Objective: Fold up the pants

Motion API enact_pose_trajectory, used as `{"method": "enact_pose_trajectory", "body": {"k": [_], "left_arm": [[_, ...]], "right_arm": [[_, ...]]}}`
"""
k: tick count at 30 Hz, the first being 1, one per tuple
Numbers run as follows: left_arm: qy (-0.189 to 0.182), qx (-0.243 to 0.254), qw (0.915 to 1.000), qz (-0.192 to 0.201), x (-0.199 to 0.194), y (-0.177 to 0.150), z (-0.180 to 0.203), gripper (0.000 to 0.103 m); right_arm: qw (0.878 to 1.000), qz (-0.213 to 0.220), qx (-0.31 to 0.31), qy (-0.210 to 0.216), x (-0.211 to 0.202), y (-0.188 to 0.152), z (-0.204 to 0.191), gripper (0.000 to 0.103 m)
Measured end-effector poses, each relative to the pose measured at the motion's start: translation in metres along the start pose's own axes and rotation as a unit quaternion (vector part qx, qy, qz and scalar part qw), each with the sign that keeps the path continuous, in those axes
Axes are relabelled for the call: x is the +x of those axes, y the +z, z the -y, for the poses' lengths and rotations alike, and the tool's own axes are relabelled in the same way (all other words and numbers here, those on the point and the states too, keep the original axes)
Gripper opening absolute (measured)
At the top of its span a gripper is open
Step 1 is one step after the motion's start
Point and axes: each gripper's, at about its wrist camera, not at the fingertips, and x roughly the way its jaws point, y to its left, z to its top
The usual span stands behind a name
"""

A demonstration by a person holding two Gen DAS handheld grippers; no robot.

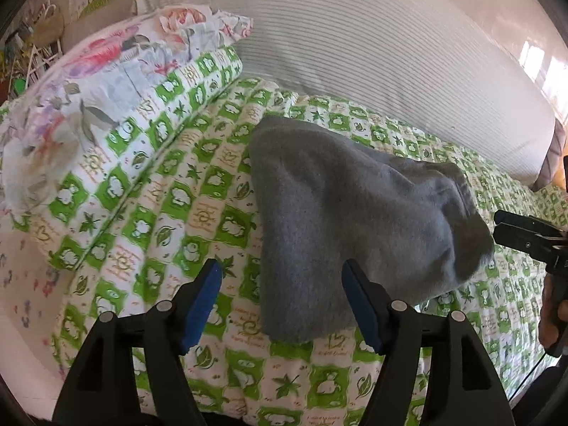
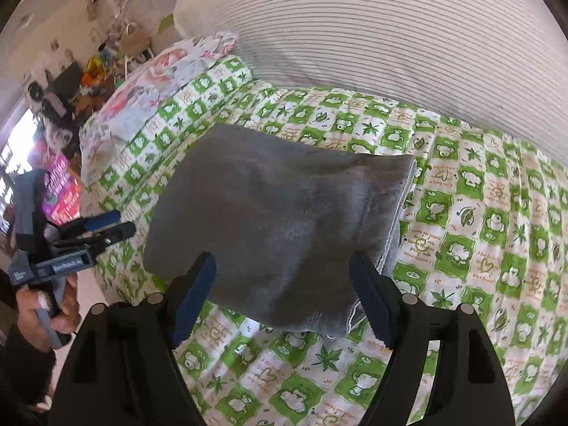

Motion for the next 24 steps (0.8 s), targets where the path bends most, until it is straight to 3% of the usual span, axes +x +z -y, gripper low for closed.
{"method": "enact_pose_trajectory", "body": {"k": [12, 24], "left_arm": [[0.05, 0.023, 0.9979, 0.034, -0.028, -0.008, 0.003, 0.078], [0.071, 0.043, 0.9948, 0.059, -0.046, -0.009, 0.01, 0.079]], "right_arm": [[0.998, -0.022, -0.06, -0.018, 0.004, 0.001, -0.023, 0.08], [0.995, -0.028, -0.094, -0.01, 0.007, 0.012, -0.039, 0.08]]}}
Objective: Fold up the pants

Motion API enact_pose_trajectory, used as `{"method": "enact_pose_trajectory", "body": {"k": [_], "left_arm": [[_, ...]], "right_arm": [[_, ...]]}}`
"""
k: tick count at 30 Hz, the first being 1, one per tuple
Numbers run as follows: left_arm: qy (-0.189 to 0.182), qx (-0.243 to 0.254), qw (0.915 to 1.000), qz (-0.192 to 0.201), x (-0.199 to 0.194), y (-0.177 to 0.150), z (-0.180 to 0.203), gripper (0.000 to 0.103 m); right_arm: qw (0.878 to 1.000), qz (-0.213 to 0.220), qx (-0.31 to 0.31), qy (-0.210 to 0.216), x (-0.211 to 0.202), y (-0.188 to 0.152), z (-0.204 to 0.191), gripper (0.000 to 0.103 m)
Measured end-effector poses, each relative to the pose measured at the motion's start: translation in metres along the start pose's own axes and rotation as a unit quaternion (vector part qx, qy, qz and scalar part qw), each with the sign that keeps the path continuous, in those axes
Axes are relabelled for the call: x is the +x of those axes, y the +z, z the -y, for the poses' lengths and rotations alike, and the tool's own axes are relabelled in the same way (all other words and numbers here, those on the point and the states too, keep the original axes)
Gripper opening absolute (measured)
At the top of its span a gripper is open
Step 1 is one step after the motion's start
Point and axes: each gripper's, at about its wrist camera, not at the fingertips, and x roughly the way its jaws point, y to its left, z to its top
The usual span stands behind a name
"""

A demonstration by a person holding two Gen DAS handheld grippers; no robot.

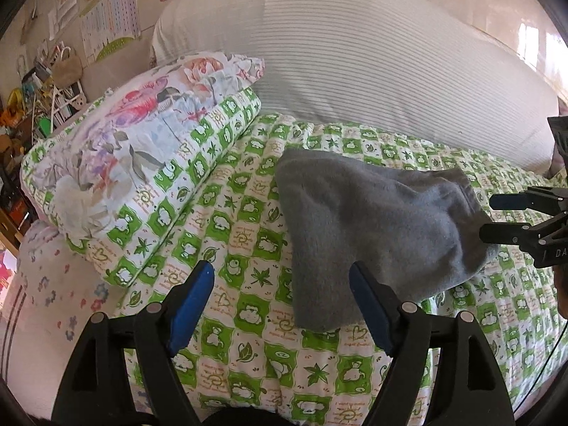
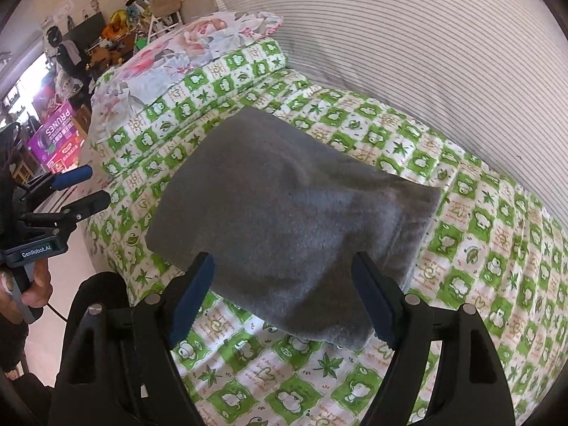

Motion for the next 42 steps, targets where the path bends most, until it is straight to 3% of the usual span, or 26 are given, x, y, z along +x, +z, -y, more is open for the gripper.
{"method": "enact_pose_trajectory", "body": {"k": [16, 28, 34, 42], "left_arm": [[-0.034, -0.02, 0.9992, -0.004, -0.004, -0.001, 0.002, 0.079], [-0.05, -0.012, 0.9987, 0.007, -0.004, 0.004, 0.012, 0.079], [-0.028, 0.026, 0.9989, 0.026, -0.008, 0.005, 0.027, 0.079], [-0.027, 0.027, 0.9991, 0.018, -0.003, 0.006, 0.028, 0.079]], "right_arm": [[0.999, -0.029, -0.044, -0.012, 0.019, -0.004, -0.016, 0.081], [0.999, -0.01, -0.033, -0.012, 0.014, -0.005, -0.01, 0.081], [1.0, -0.013, -0.027, -0.011, 0.015, -0.009, -0.006, 0.081], [1.0, -0.016, -0.021, -0.011, 0.016, -0.011, -0.004, 0.081]]}}
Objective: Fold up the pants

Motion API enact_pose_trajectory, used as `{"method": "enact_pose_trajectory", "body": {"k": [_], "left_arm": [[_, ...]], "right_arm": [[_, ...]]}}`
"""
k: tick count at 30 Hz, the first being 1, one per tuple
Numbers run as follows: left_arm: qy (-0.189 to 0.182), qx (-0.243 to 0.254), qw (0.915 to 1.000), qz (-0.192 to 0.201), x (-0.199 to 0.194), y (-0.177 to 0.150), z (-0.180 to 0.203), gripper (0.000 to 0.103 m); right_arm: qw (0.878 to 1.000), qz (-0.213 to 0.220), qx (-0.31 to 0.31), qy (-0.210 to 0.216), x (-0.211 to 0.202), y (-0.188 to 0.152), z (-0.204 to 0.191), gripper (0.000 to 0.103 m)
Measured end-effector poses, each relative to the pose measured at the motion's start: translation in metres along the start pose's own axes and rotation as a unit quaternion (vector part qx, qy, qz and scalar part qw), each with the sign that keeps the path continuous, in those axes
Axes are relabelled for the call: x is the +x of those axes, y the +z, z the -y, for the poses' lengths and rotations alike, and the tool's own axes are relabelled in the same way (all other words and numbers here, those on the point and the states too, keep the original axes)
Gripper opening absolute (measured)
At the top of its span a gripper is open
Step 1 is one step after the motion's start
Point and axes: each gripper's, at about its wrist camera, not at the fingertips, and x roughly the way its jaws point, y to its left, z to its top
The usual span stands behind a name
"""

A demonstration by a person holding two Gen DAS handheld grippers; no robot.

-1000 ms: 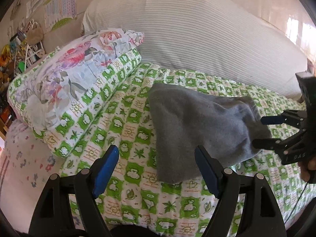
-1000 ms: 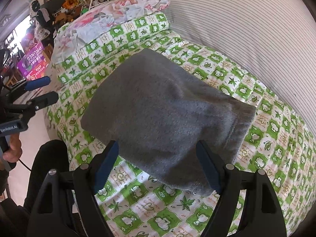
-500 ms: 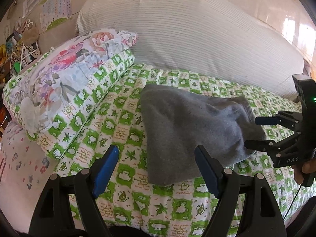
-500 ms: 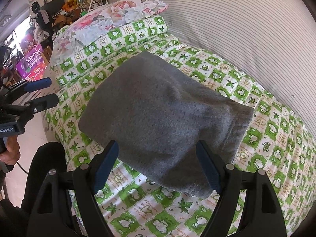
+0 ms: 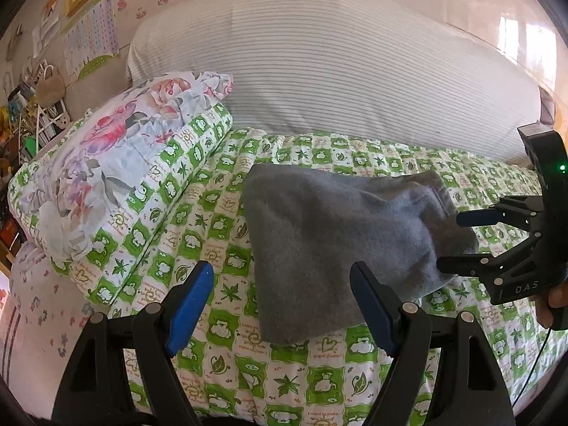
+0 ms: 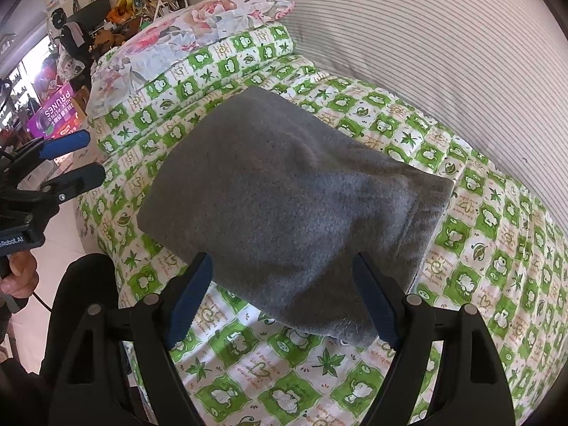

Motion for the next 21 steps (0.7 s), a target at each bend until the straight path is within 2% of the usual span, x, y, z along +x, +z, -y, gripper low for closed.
{"method": "enact_pose_trajectory", "body": {"k": [21], "left_arm": [[-0.006, 0.0, 0.9998, -0.017, 0.0101, -0.0006, 0.001, 0.079]], "right_arm": [[1.0, 0.0, 0.011, 0.001, -0.001, -0.0034, 0.004, 0.082]]}}
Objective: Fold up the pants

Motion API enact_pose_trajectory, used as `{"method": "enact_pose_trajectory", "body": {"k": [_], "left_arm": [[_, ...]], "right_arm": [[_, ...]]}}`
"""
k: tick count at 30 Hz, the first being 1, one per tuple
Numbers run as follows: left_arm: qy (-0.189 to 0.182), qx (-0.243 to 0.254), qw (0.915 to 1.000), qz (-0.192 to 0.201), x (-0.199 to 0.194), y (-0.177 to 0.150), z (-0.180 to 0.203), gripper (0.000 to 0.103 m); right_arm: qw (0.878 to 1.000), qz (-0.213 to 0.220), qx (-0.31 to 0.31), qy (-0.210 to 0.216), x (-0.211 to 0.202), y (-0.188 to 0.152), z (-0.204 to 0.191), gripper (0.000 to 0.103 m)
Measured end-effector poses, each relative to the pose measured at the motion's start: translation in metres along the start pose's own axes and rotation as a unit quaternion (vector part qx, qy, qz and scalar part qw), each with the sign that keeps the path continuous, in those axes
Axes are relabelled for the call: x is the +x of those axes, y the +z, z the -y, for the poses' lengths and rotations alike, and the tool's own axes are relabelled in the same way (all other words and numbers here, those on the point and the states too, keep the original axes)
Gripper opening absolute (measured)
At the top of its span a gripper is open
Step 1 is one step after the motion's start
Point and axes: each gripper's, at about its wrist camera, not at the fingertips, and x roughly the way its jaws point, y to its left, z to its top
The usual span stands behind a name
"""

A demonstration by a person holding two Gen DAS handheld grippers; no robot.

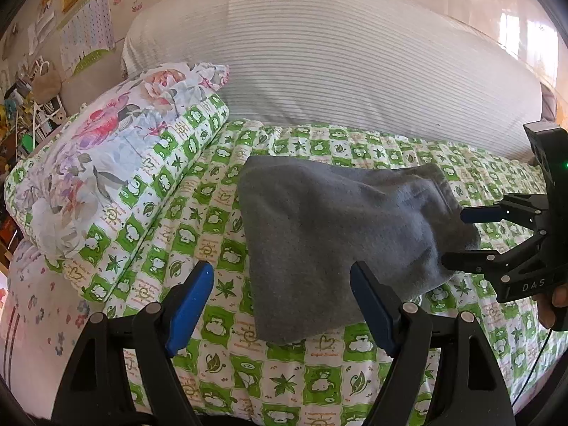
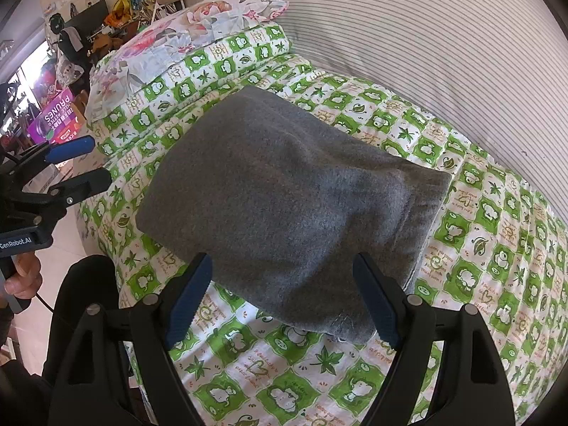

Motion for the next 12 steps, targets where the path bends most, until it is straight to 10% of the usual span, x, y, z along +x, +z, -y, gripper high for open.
{"method": "enact_pose_trajectory", "body": {"k": [12], "left_arm": [[-0.012, 0.011, 0.9998, -0.01, 0.005, 0.002, 0.012, 0.079]], "right_arm": [[1.0, 0.008, 0.013, 0.002, -0.004, -0.003, 0.004, 0.082]]}}
